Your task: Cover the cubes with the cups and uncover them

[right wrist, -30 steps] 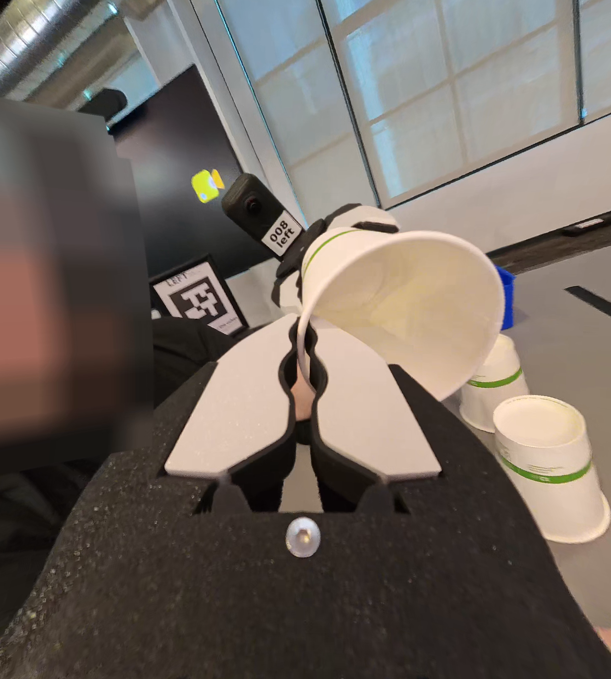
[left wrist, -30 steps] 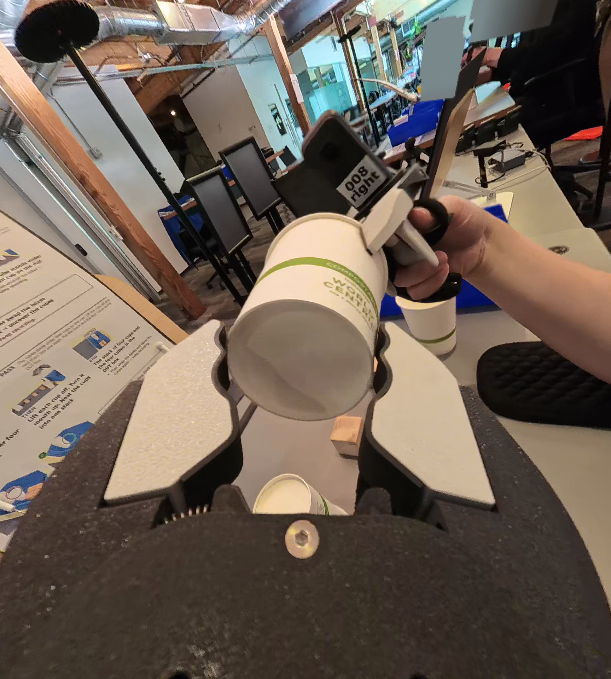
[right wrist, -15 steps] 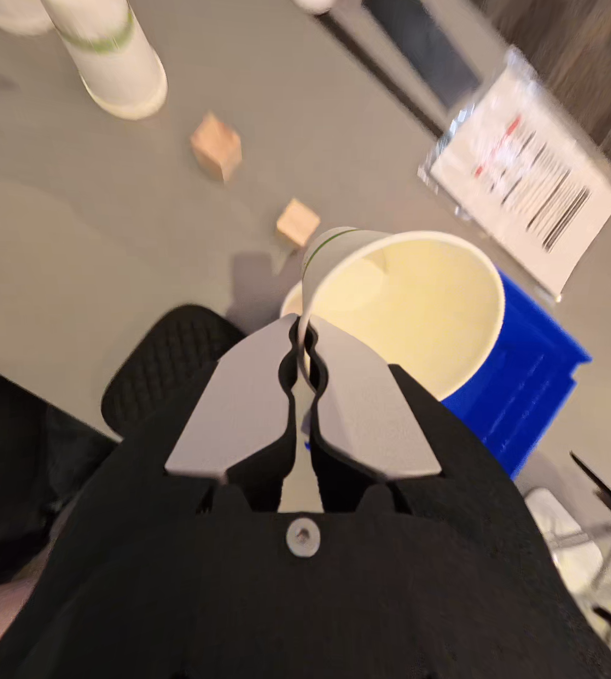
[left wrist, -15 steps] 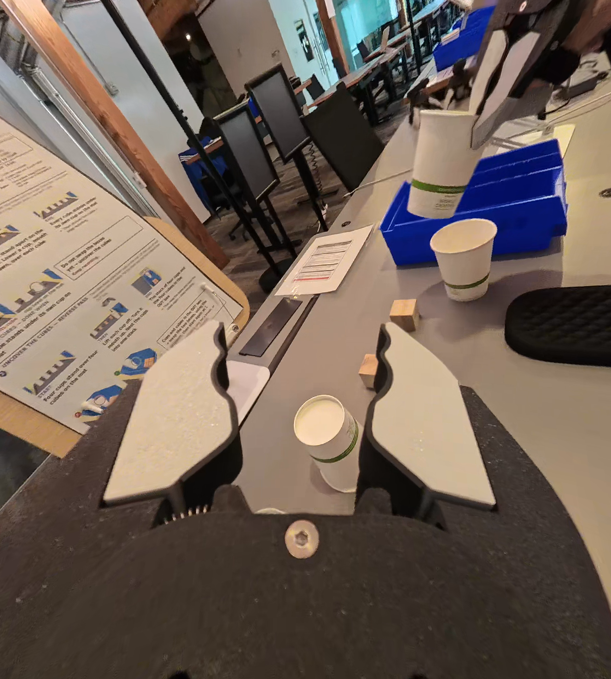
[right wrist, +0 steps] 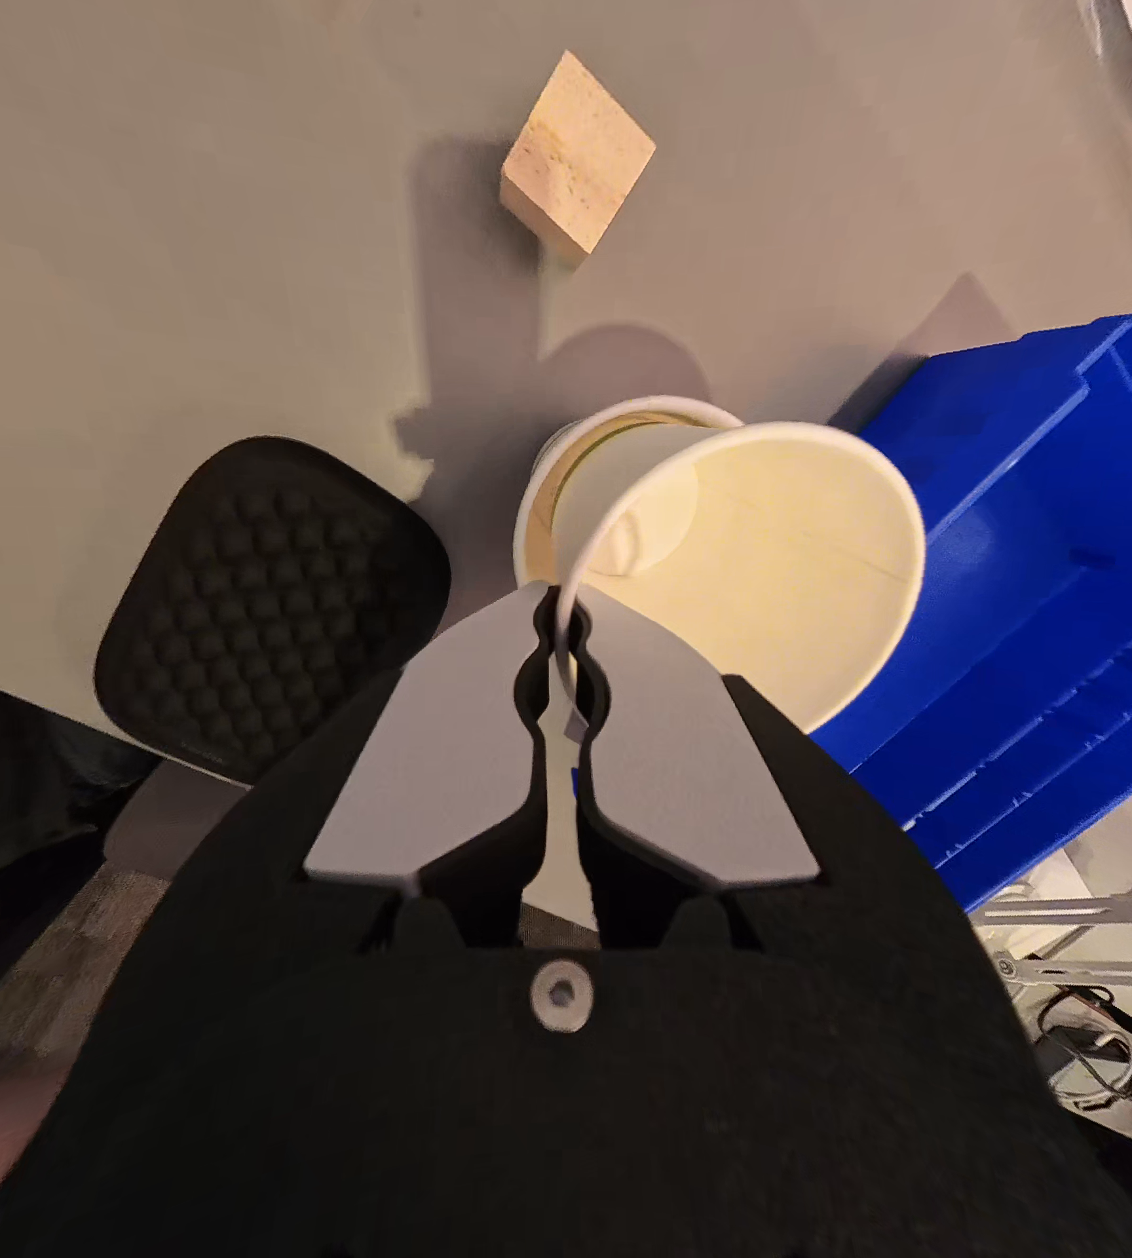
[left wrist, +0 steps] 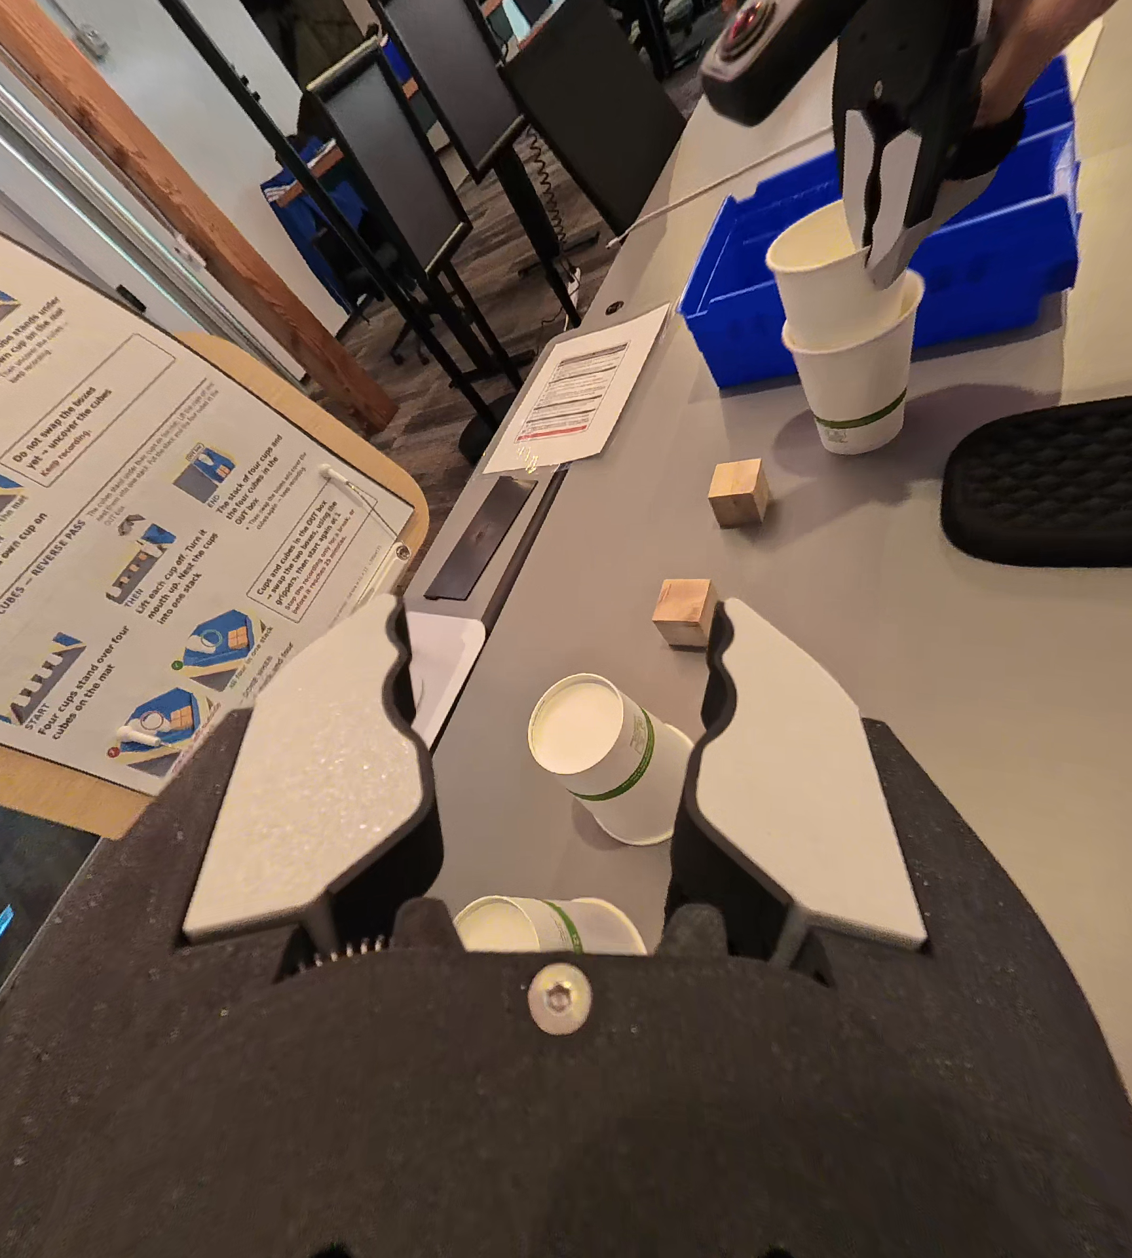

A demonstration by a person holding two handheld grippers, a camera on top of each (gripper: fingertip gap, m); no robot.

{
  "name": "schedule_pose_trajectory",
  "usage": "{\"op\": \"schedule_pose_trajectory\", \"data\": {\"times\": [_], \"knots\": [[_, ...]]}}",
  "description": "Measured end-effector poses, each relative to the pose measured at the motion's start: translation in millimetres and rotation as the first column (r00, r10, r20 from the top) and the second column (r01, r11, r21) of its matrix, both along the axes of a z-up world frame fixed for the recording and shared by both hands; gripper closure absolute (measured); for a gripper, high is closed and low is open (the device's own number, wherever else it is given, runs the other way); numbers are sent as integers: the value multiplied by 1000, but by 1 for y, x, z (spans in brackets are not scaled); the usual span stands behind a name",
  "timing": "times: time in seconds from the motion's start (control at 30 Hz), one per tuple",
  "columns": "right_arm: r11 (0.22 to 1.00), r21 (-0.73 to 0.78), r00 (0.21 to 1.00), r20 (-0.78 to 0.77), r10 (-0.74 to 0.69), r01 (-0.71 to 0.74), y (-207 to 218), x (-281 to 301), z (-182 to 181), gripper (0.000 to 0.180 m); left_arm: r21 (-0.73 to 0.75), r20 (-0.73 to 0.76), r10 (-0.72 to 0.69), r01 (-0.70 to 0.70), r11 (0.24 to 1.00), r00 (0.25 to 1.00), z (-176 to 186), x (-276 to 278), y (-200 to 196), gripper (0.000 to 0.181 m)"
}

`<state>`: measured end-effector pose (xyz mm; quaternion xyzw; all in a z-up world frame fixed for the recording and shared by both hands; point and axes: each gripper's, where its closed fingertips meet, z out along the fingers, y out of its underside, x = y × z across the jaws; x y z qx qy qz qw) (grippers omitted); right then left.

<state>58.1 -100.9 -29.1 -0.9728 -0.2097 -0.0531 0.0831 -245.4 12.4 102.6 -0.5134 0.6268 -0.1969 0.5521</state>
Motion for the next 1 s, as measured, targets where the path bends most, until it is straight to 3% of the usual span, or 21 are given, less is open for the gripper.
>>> {"op": "schedule_pose_trajectory", "data": {"times": [0.27,0.47,0.73,0.87,1.0], "knots": [[999,46,1000,-28,-8,10,1,-1,3,165,-61,-95,112,-118,991,989,-31,6,37,94],[970,240,1000,-6,27,-25,3,-12,49,148,-171,-140,114,-137,976,984,-58,20,54,89],[765,614,962,-33,272,-195,24,-94,123,141,-224,-257,137,-197,955,957,-107,38,76,79],[680,695,927,-51,371,-233,40,-126,134,141,-224,-352,156,-245,943,923,-134,43,83,81],[648,727,906,-85,415,-228,56,-137,131,141,-162,-460,200,-303,939,865,-158,43,90,84]]}}
